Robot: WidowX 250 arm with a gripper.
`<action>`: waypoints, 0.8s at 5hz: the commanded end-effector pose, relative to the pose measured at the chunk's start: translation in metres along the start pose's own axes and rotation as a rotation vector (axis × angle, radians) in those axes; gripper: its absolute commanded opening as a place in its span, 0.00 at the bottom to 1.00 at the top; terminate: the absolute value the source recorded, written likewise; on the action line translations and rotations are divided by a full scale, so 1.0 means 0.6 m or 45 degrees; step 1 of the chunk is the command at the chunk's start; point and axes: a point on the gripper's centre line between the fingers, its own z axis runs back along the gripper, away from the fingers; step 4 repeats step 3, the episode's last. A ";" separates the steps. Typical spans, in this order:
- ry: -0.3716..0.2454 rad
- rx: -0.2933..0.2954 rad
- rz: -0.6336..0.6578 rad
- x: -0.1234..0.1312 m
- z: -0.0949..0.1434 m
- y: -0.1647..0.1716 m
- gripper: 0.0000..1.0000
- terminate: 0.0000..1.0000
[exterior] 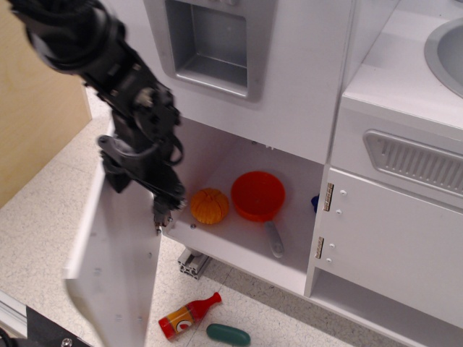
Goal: Open low fridge
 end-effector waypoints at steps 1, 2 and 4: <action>0.012 0.029 0.006 -0.012 0.024 0.068 1.00 0.00; 0.012 0.029 0.006 -0.012 0.024 0.068 1.00 0.00; 0.012 0.029 0.006 -0.012 0.024 0.068 1.00 1.00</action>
